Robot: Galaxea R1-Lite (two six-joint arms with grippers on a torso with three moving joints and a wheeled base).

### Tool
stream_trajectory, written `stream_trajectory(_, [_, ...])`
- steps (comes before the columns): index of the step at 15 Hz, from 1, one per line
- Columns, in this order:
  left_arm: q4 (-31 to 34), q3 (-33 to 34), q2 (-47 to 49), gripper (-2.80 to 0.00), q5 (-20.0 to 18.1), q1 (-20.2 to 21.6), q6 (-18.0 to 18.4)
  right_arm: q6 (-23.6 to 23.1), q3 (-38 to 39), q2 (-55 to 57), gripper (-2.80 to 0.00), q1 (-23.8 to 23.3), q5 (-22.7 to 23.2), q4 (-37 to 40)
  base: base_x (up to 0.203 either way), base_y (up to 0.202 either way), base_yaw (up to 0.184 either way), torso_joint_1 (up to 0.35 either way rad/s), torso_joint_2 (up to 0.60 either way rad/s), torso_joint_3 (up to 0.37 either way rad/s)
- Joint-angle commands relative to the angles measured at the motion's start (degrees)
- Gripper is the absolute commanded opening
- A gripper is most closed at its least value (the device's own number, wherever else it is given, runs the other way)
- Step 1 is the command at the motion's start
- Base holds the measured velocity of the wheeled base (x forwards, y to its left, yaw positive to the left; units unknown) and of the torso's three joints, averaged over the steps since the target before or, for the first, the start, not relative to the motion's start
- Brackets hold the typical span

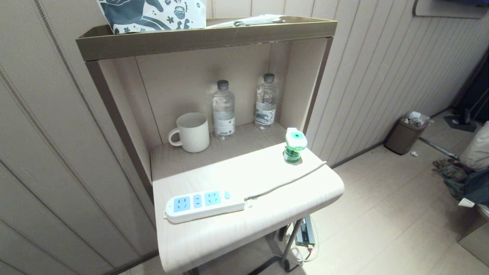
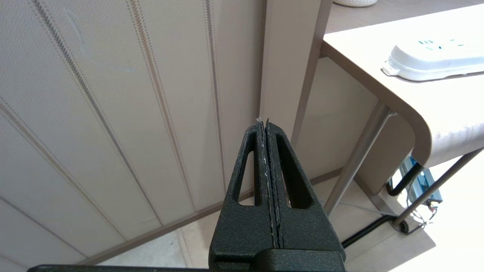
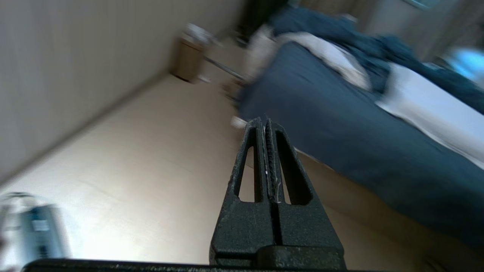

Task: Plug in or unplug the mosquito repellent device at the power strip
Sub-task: Pick up the mosquito repellent liquid

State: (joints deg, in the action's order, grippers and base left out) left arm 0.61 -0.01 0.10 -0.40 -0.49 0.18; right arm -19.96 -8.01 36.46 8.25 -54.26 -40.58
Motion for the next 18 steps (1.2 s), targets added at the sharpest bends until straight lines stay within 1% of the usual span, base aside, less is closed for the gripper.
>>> stream_trajectory(1, [0.00, 0.01, 0.08, -2.80, -0.02, -0.03, -0.01, -0.04, 4.56, -7.82, -2.80, -10.83, 0.65, 2.28, 0.000, 0.000, 0.000, 0.000, 0.00, 0.000])
stream_trajectory(2, [0.00, 0.01, 0.08, -2.80, -0.04, 0.05, -0.01, -0.01, 6.00, -11.00, -2.80, -13.36, 3.63, 3.52, 0.000, 0.000, 0.000, 0.000, 0.00, 0.000])
stream_trajectory(3, [0.00, 0.01, 0.08, -2.80, -0.04, -0.04, -0.01, 0.21, 6.88, -13.99, -2.80, -13.86, 9.12, 5.06, 0.000, 0.000, 0.000, 0.000, 0.00, 0.000])
stream_trajectory(4, [0.00, -0.09, 0.08, -2.80, 0.01, 0.00, -0.01, 1.39, 7.39, -17.05, -2.80, -13.72, 17.40, 7.70, 0.000, 0.000, 0.000, 0.000, 0.00, 0.000])
stream_trajectory(5, [0.00, -0.03, 0.08, -2.80, 0.01, -0.01, -0.01, 4.15, 7.65, -19.27, -2.80, -13.48, 25.79, 11.26, 0.000, 0.000, 0.000, 0.000, 0.00, 0.000])
stream_trajectory(6, [0.00, -0.06, 0.08, -2.80, 0.02, -0.02, -0.01, 8.70, 7.82, -19.82, -2.80, -13.34, 32.59, 15.19, 0.000, 0.000, 0.000, 0.000, 0.00, 0.000])
stream_trajectory(7, [0.00, -0.03, 0.08, -2.80, -0.01, 0.05, -0.01, 13.31, 7.93, -19.99, -2.80, -13.24, 37.79, 19.56, 0.000, 0.000, 0.000, 0.000, 0.00, 0.000])
stream_trajectory(8, [0.00, 0.00, 0.08, -2.80, -0.02, 0.04, -0.01, 15.00, 7.97, -20.05, -2.80, -13.20, 43.35, 22.81, 0.000, 0.000, 0.000, 0.000, 0.00, 0.000])
stream_trajectory(9, [0.00, 0.01, 0.08, -2.80, 0.05, 0.05, -0.01, 15.99, 8.00, -20.09, -2.80, -13.13, 47.65, 25.27, 0.000, 0.000, 0.000, 0.000, 0.00, 0.000])
stream_trajectory(11, [0.00, 0.01, 0.08, -2.80, 0.05, 0.05, -0.01, 15.00, 8.01, -20.23, -2.80, -13.05, 56.08, 29.36, 0.000, 0.000, 0.000, 0.000, 0.00, 0.000])
stream_trajectory(12, [0.00, 0.01, 0.08, -2.80, -0.04, -0.04, -0.01, 13.23, 8.01, -20.36, -2.80, -13.00, 57.82, 31.49, 0.000, 0.000, 0.000, 0.000, 0.00, 0.000])
stream_trajectory(14, [0.00, 0.01, 0.08, -2.80, -0.03, -0.04, -0.01, 12.39, 7.92, -20.55, -2.80, -13.08, 58.03, 34.53, 0.000, 0.000, 0.000, 0.000, 0.00, 0.000])
stream_trajectory(15, [0.00, -0.09, 0.08, -2.80, -0.01, 0.00, -0.01, 12.07, 7.92, -21.58, -2.80, -11.97, 57.79, 34.71, 0.000, 0.000, 0.000, 0.000, 0.00, 0.000])
stream_trajectory(17, [0.00, 0.01, 0.08, -2.80, 0.00, 0.04, -0.01, 11.30, 7.90, -25.49, -2.80, -6.94, 56.35, 37.36, 0.000, 0.000, 0.000, 0.000, 0.00, 0.000])
stream_trajectory(18, [0.00, 0.01, 0.08, -2.80, 0.00, 0.00, -0.01, 11.05, 7.89, -28.48, -2.80, -6.93, 56.00, 38.23, 0.000, 0.000, 0.000, 0.000, 0.00, 0.000])
